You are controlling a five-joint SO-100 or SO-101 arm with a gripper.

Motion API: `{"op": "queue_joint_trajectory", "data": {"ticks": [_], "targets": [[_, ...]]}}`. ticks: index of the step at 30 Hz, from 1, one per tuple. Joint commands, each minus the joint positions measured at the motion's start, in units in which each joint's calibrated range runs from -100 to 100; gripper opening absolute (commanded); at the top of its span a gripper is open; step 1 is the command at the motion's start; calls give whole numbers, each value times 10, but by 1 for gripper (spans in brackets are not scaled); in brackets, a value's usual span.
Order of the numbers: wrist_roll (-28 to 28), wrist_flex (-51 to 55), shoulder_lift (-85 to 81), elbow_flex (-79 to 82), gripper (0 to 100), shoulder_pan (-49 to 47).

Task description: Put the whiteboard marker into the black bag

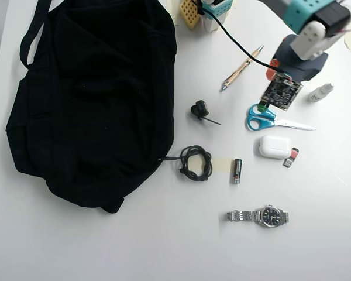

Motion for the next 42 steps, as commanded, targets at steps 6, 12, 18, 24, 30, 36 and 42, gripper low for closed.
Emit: {"op": "queue_joint_trajectory", "data": {"ticks": [6,12,18,24,30,36,42], "targets": [[119,19,-140,-36,2,256],[207,13,-128,-38,2,478],[266,-101,-126,43,2,648],[274,-137,-128,71,9,660],[271,-97,-170,69,32,603],[212,-232,-924,834,24,416],[171,-241,-1114,1146,10,376]]}}
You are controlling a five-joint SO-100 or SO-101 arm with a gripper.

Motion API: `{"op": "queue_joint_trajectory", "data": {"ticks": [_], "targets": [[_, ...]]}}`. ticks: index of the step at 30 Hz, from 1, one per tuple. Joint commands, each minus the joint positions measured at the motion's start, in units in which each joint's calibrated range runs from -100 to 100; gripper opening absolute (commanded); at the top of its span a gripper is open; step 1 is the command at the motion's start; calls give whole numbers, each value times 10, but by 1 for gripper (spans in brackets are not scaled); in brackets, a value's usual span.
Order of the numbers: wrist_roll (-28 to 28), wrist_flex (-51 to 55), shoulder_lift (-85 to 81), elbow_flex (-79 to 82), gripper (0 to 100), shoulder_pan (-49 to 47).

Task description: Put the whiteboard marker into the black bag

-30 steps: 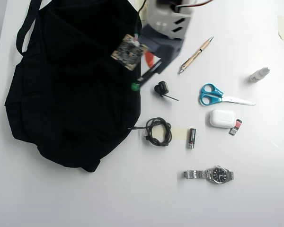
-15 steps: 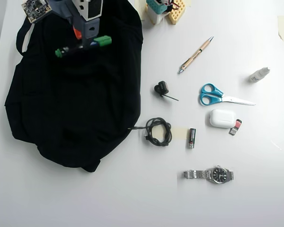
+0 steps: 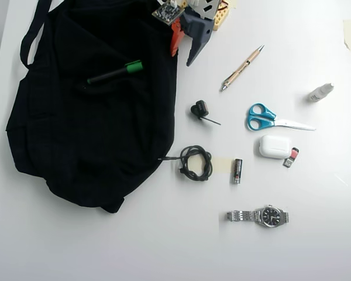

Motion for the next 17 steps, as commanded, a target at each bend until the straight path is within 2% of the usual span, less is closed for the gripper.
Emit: {"op": "queue_joint_trajectory", "data": {"ticks": [1,6,8,12,17], "targets": [[1,-4,-13,20,4,-17],[7,-5,-13,20,2,-20],[35,-18,-13,32,2,-14],[131,-24,-10,51,2,-45],[162,-19,-11,51,2,-115]]}}
